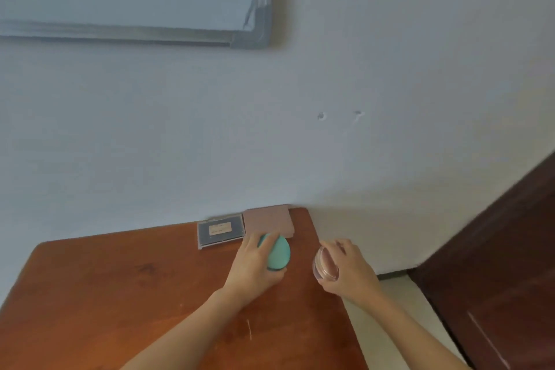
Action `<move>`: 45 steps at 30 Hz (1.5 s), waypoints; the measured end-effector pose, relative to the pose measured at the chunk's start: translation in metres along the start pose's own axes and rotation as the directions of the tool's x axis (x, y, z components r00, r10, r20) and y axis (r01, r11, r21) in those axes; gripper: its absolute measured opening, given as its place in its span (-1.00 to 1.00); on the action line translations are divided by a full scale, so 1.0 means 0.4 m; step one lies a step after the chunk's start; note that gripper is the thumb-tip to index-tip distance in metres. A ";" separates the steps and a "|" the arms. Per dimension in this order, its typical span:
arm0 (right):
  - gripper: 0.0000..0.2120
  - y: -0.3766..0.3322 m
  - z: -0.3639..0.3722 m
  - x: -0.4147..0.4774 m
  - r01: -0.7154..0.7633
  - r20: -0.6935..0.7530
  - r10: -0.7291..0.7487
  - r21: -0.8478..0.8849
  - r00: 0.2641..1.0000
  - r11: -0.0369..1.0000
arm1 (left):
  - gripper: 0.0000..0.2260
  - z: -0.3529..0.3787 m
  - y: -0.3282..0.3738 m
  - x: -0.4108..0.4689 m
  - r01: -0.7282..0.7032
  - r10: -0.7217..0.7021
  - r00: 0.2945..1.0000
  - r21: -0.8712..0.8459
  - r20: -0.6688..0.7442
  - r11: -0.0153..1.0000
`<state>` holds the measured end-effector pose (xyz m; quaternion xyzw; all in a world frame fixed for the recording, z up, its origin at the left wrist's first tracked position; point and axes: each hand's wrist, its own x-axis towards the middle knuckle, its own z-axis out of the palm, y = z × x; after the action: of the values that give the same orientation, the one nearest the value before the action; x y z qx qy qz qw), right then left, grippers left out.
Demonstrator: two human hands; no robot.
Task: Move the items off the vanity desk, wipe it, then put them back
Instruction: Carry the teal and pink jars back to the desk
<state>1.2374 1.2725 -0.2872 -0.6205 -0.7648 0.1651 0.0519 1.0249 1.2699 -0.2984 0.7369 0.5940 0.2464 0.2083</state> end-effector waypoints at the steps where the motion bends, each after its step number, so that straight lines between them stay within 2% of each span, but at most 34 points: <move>1: -0.33 0.000 -0.008 -0.029 -0.045 -0.032 0.046 0.015 0.998 0.999 | -0.41 -0.008 0.016 0.000 -0.033 0.034 0.999 -0.027 0.008 0.999; 6: -0.36 -0.012 0.006 -0.239 -0.279 -0.174 0.286 0.065 0.942 0.958 | -0.38 -0.019 0.070 -0.061 -0.212 0.234 0.965 -0.174 0.119 0.962; 10: -0.37 -0.057 0.058 -0.470 -0.480 -0.234 0.497 0.128 0.836 0.868 | -0.39 0.028 0.124 -0.153 -0.365 0.427 0.869 -0.260 0.249 0.894; 12: -0.40 -0.091 0.087 -0.612 -0.602 -0.269 0.626 0.175 0.732 0.779 | -0.40 0.063 0.178 -0.224 -0.399 0.499 0.801 -0.327 0.331 0.857; 14: -0.40 -0.129 0.111 -0.774 -0.730 -0.284 0.764 0.238 0.579 0.641 | -0.38 0.100 0.261 -0.312 -0.443 0.593 0.680 -0.403 0.431 0.801; 15: -0.39 -0.145 0.116 -0.829 -0.763 -0.273 0.804 0.263 0.528 0.590 | -0.36 0.115 0.290 -0.345 -0.453 0.620 0.641 -0.428 0.453 0.782; 16: -0.38 -0.156 0.119 -0.874 -0.784 -0.269 0.830 0.282 0.489 0.553 | -0.35 0.125 0.315 -0.373 -0.467 0.641 0.619 -0.444 0.453 0.765; 20: -0.38 -0.235 0.109 -1.080 -0.863 -0.290 0.924 0.365 0.250 0.349 | -0.34 0.144 0.451 -0.519 -0.569 0.787 0.429 -0.544 0.443 0.617; 24: -0.41 -0.317 0.106 -1.240 -0.864 -0.360 0.927 0.428 0.106 0.265 | -0.30 0.138 0.549 -0.641 -0.625 0.869 0.282 -0.609 0.407 0.488; 28: -0.39 -0.396 0.117 -1.409 -0.864 -0.375 0.927 0.464 0.006 0.194 | -0.33 0.107 0.615 -0.788 -0.641 0.917 0.169 -0.666 0.362 0.381; 31: -0.36 -0.451 0.153 -1.547 -0.858 -0.404 0.913 0.488 -0.063 0.157 | -0.34 0.084 0.635 -0.917 -0.619 0.934 0.117 -0.711 0.337 0.334; 34: -0.34 -0.508 0.199 -1.693 -0.864 -0.412 0.908 0.483 -0.080 0.143 | -0.33 0.065 0.643 -1.053 -0.616 0.945 0.116 -0.725 0.305 0.310; 36: -0.33 -0.552 0.225 -1.792 -0.868 -0.420 0.904 0.475 -0.075 0.148 | -0.33 0.056 0.641 -1.148 -0.602 0.950 0.151 -0.736 0.274 0.309; 39: -0.32 -0.624 0.261 -1.924 -0.870 -0.427 0.900 0.473 -0.087 0.141 | -0.36 0.040 0.628 -1.296 -0.566 0.932 0.199 -0.740 0.304 0.362; 41: -0.32 -0.670 0.292 -2.003 -0.869 -0.435 0.894 0.478 -0.107 0.128 | -0.35 0.038 0.623 -1.393 -0.551 0.933 0.169 -0.754 0.319 0.358; 45: -0.32 -0.750 0.339 -2.141 -0.866 -0.414 0.897 0.494 -0.155 0.079 | -0.40 0.051 0.638 -1.560 -0.547 0.937 0.057 -0.775 0.344 0.318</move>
<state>1.1115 0.3667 -0.2124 -0.9773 -0.0546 -0.0527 0.1980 1.1264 0.6062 -0.2337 0.8856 -0.1316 0.1026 0.4334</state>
